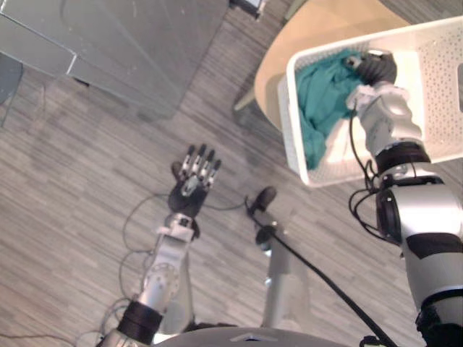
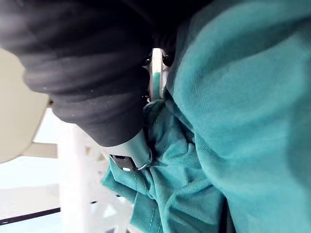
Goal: Pick up the laundry basket with both hands and put the clothes into the washing machine.
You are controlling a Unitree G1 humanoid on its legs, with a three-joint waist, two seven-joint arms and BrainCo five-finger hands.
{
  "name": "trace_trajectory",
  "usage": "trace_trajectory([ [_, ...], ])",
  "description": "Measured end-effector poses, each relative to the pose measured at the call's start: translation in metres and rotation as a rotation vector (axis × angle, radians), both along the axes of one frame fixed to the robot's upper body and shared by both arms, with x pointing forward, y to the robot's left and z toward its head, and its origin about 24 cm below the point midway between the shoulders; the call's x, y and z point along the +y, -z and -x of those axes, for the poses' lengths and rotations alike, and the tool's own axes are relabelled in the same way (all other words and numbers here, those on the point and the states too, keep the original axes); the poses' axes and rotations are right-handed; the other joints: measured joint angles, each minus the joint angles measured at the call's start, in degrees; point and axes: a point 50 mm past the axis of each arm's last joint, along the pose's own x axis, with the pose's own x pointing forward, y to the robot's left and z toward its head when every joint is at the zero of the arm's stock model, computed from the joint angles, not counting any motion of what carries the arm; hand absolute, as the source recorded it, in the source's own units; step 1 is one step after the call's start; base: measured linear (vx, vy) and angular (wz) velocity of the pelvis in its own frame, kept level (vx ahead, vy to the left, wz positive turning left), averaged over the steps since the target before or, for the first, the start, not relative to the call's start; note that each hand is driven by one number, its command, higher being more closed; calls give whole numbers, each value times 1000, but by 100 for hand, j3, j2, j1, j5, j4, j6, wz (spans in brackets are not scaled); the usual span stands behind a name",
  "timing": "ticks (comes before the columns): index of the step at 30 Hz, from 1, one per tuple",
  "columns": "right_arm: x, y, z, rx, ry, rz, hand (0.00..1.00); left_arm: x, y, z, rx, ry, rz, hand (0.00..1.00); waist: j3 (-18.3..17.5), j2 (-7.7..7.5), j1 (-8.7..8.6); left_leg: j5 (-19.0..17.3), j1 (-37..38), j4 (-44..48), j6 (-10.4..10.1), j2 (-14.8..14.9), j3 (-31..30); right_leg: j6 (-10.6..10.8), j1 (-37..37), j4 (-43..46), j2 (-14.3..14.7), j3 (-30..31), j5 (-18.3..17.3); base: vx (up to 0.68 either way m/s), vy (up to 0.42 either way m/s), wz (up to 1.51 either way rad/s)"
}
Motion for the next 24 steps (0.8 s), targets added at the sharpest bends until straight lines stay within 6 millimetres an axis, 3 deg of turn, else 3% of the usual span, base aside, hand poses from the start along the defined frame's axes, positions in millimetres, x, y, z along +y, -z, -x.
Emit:
trace_trajectory([
  [10, -6, -11, 10, -112, 32, -57, 100, 0, -2, 0, -7, 0, 1, 0, 77, -97, -5, -237, -177, 518, 32, 252, -29, -32, 167, -345, 216, -3, 199, -11, -83, -7],
  [15, -19, -13, 24, -210, 95, -114, 100, 1, -8, 1, -26, -6, 7, 0, 94, -134, 8, -445, -178, 795, -31, 380, -68, -28, 293, -416, 273, 6, 199, -19, -87, -6],
  [19, -23, -26, 41, -338, 123, -128, 100, 1, -9, 2, -50, -3, -70, 0, 105, -154, -43, -455, -178, 794, -42, 384, -63, -11, 299, -518, 291, 25, 228, -13, -75, -4],
  [24, -15, -38, 52, -417, 114, -60, 100, -3, -40, 8, -268, 13, -276, 0, 111, -166, -156, -475, -169, 905, 5, 393, -41, -18, 334, -505, 283, 78, 313, 26, -71, -3],
])
